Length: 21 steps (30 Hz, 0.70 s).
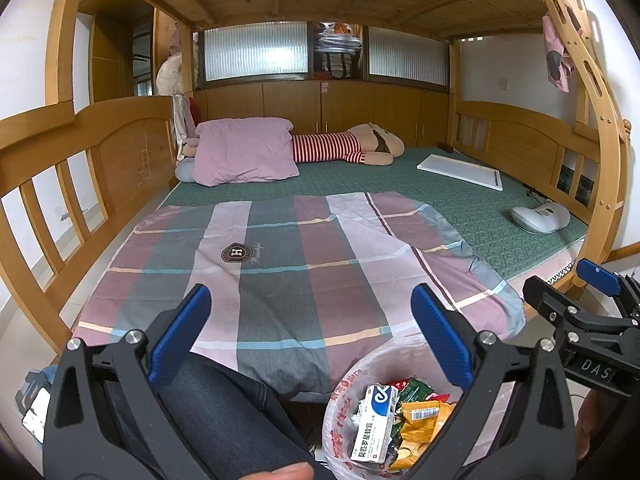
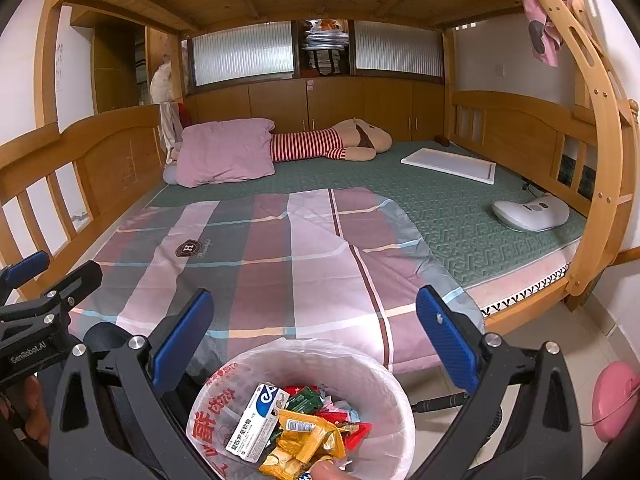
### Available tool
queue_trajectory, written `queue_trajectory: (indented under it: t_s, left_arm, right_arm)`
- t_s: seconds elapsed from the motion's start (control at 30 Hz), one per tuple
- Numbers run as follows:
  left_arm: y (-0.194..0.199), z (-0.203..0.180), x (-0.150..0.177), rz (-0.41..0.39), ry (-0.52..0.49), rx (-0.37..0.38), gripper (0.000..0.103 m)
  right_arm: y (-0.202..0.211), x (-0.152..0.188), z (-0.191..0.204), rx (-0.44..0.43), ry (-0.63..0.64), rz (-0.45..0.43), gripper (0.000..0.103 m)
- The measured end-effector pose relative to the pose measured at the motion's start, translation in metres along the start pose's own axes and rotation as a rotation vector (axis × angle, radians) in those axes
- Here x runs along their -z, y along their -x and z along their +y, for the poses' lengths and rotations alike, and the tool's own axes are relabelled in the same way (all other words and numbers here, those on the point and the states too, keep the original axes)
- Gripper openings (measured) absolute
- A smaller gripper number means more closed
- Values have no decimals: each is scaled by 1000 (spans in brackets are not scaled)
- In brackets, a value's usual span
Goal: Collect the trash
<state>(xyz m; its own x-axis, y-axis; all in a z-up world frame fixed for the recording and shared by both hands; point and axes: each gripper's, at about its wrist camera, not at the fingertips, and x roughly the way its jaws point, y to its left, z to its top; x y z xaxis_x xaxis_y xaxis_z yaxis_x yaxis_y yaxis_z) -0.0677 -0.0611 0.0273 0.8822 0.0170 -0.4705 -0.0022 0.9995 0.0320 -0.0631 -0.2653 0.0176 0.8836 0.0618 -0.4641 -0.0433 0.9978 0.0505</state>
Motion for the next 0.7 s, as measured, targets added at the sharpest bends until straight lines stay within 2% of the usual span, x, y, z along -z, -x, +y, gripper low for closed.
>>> queue_trajectory:
  t_s: [0.7]
  left_arm:
    - [0,2,3,14,5,16,99]
  right_arm:
    - [1,-4,-2,21,-20,-1,99]
